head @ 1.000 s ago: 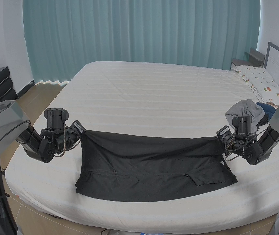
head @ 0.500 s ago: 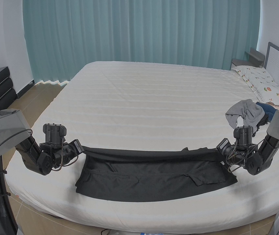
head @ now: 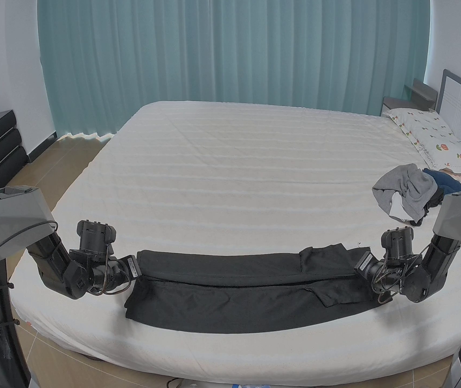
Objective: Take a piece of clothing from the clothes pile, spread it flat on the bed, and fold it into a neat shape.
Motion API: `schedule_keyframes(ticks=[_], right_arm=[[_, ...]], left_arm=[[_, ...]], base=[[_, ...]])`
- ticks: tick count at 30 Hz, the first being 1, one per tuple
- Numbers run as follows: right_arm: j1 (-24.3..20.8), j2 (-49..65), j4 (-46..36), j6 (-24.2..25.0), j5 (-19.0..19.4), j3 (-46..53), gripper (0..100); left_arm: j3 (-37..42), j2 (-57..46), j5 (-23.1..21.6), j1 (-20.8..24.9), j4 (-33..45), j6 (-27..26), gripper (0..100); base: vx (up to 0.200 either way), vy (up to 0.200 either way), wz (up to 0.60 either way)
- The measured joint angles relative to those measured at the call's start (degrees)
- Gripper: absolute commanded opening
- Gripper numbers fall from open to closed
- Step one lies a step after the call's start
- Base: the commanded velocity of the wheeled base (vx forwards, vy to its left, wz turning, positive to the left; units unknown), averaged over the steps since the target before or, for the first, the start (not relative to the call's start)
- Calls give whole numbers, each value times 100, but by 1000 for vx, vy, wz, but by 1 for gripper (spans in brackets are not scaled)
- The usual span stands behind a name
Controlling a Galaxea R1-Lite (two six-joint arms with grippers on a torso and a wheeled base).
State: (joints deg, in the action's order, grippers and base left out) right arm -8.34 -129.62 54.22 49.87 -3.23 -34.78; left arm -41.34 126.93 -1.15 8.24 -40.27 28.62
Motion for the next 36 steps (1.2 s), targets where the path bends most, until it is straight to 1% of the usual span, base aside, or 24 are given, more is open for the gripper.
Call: schedule_keyframes(ticks=[7, 15, 16, 17, 18, 24, 28, 32, 36], right_arm=[[-4, -37, 0, -80, 0, 5, 0], [22, -37, 0, -88, -2, 2, 0], [22, -37, 0, -88, 1, 5, 0], [24, -39, 0, -88, 1, 6, 0], [24, -39, 0, -85, 0, 9, 100], [32, 21, -4, -79, 4, 35, 100], [77, 263, -22, -77, 44, 121, 100], [228, 636, -68, -77, 274, 188, 100], [499, 986, -107, -80, 651, 236, 100]], left_arm=[[-9, -35, 0, 82, 390, -5, 0], [-6, -66, 2, 179, 661, -5, 0], [-6, -68, 0, 187, 680, -7, 100], [-15, -69, 0, 193, 699, -7, 100], [-20, -69, 2, 193, 703, -7, 100], [-44, -69, 35, 201, 707, -30, 100], [-28, -94, 52, 165, 720, -205, 100], [2, -173, 46, 129, 846, -282, 100], [-17, -347, -11, 44, 1065, -293, 100]], base=[[0, 0, 0], [0, 0, 0], [0, 0, 0], [0, 0, 0], [0, 0, 0], [0, 0, 0], [0, 0, 0], [0, 0, 0], [0, 0, 0]])
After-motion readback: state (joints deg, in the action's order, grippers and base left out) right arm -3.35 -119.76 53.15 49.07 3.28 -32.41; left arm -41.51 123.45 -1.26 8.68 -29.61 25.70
